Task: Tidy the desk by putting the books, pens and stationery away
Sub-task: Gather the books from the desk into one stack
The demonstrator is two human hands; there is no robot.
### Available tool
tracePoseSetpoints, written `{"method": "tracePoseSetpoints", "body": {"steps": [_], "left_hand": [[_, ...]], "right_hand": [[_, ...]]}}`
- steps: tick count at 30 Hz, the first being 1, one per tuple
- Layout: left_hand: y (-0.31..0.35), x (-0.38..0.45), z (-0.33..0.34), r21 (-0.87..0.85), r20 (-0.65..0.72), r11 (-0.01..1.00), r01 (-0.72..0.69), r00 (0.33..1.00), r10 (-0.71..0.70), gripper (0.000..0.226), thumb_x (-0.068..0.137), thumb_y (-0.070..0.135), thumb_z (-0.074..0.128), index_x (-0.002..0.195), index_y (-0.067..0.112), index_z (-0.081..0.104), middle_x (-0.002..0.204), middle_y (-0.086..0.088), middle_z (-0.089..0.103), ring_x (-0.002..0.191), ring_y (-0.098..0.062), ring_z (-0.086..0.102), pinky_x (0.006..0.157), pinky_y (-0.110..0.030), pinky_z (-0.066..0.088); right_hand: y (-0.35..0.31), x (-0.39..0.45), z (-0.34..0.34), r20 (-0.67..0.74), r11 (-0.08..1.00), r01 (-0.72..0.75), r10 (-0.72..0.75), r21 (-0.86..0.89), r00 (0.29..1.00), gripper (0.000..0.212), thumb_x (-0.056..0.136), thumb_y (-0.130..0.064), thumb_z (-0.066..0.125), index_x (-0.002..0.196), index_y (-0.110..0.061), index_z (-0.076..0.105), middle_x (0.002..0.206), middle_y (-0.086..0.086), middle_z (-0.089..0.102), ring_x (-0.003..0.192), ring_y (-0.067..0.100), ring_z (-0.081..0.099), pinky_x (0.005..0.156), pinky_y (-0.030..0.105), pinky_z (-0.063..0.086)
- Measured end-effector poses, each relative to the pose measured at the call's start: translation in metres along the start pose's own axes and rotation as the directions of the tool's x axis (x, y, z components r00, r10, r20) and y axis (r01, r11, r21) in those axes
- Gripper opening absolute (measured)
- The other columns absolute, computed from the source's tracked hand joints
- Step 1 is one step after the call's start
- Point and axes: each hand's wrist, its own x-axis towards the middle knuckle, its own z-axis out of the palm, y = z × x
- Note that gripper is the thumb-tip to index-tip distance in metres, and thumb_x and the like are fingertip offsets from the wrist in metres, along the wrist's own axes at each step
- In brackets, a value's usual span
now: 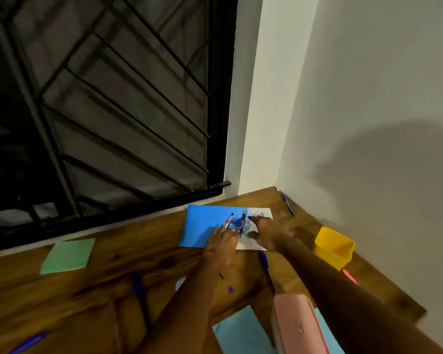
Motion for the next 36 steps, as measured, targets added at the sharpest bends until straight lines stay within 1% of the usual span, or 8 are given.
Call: {"method": "tracePoseSetpoints", "body": {"steps": [5, 11, 18, 24, 26, 28, 32, 36], "left_hand": [[-0.006, 0.039, 0.005, -0.084, 0.095, 0.996, -0.005, 0.995, 0.013, 0.049, 0.091, 0.040, 0.050, 0.133, 0.016, 0.047, 0.141, -0.006, 0.043, 0.135, -0.028, 0.034, 0.110, -0.042, 0.031], [-0.020, 0.055, -0.004, -0.031, 0.206, 0.996, -0.088, 0.974, 0.092, 0.058, 0.082, 0.049, 0.058, 0.128, 0.016, 0.049, 0.131, -0.007, 0.047, 0.122, -0.028, 0.042, 0.097, -0.045, 0.045], [-0.017, 0.053, 0.003, 0.067, 0.188, 0.995, -0.080, 0.980, 0.066, 0.059, 0.091, 0.034, 0.011, 0.124, 0.005, 0.050, 0.128, -0.018, 0.051, 0.118, -0.037, 0.049, 0.096, -0.046, 0.043], [-0.031, 0.044, -0.025, 0.005, -0.169, 0.999, 0.050, 0.984, -0.048, 0.040, 0.098, 0.012, 0.039, 0.138, 0.010, 0.042, 0.142, -0.016, 0.045, 0.132, -0.031, 0.041, 0.111, -0.038, 0.031], [-0.031, 0.034, -0.029, -0.070, -0.378, 0.984, 0.167, 0.908, -0.181, 0.058, 0.097, 0.014, 0.040, 0.150, 0.010, 0.016, 0.157, -0.017, 0.014, 0.146, -0.031, 0.014, 0.120, -0.038, 0.008], [-0.028, 0.021, -0.035, -0.395, -0.561, 0.875, 0.279, 0.681, -0.470, 0.072, 0.093, 0.025, 0.043, 0.150, 0.007, 0.003, 0.158, -0.019, -0.001, 0.147, -0.032, 0.003, 0.119, -0.039, 0.002], [-0.027, -0.030, -0.071, -0.974, -0.220, 0.223, -0.043, 0.430, -0.876, 0.094, 0.086, 0.036, 0.064, 0.148, -0.002, 0.004, 0.158, -0.019, 0.002, 0.148, -0.029, 0.004, 0.120, -0.033, 0.006], [-0.058, -0.103, -0.075, -0.996, -0.083, 0.074, -0.045, 0.260, -0.962, 0.119, 0.068, 0.038, 0.081, 0.148, -0.003, 0.003, 0.157, -0.023, 0.001, 0.146, -0.033, 0.006, 0.119, -0.043, 0.010]], "right_hand": [[0.021, 0.066, 0.027, 0.301, 0.999, 0.038, -0.045, 0.029, 0.952, 0.063, 0.078, -0.042, 0.072, 0.131, -0.014, 0.052, 0.134, 0.008, 0.053, 0.121, 0.026, 0.049, 0.099, 0.032, 0.040], [0.024, 0.098, 0.025, 0.388, 0.983, 0.145, -0.091, -0.112, 0.917, 0.069, 0.061, -0.049, 0.082, 0.118, -0.017, 0.062, 0.124, 0.004, 0.058, 0.117, 0.024, 0.051, 0.097, 0.035, 0.044], [0.020, 0.092, 0.035, 0.250, 0.875, 0.306, -0.222, -0.376, 0.942, 0.061, 0.082, -0.051, 0.057, 0.130, -0.014, 0.051, 0.135, 0.010, 0.047, 0.122, 0.032, 0.048, 0.101, 0.044, 0.044], [0.003, 0.076, 0.025, -0.052, 0.807, 0.195, -0.269, -0.557, 0.962, 0.036, 0.097, -0.011, 0.043, 0.132, -0.003, 0.042, 0.129, 0.016, 0.057, 0.111, 0.031, 0.060, 0.091, 0.040, 0.049], [-0.011, 0.070, 0.015, -0.136, 0.822, 0.143, -0.258, -0.551, 0.956, 0.056, 0.091, -0.006, 0.051, 0.141, 0.001, 0.026, 0.138, 0.019, 0.048, 0.113, 0.033, 0.060, 0.088, 0.041, 0.050], [-0.031, 0.060, 0.005, -0.198, 0.850, 0.116, -0.249, -0.513, 0.948, 0.080, 0.083, -0.003, 0.062, 0.146, -0.001, 0.014, 0.147, 0.023, 0.034, 0.118, 0.037, 0.055, 0.087, 0.045, 0.051], [-0.091, 0.023, 0.009, -0.255, 0.892, 0.091, -0.223, -0.444, 0.941, 0.082, 0.089, -0.005, 0.055, 0.150, -0.005, 0.000, 0.155, 0.028, 0.012, 0.133, 0.044, 0.037, 0.099, 0.049, 0.044], [-0.158, -0.031, 0.039, -0.320, 0.946, 0.050, -0.158, -0.322, 0.934, 0.060, 0.099, -0.004, 0.031, 0.150, -0.002, 0.000, 0.153, 0.031, 0.016, 0.129, 0.044, 0.043, 0.097, 0.047, 0.044]]}}
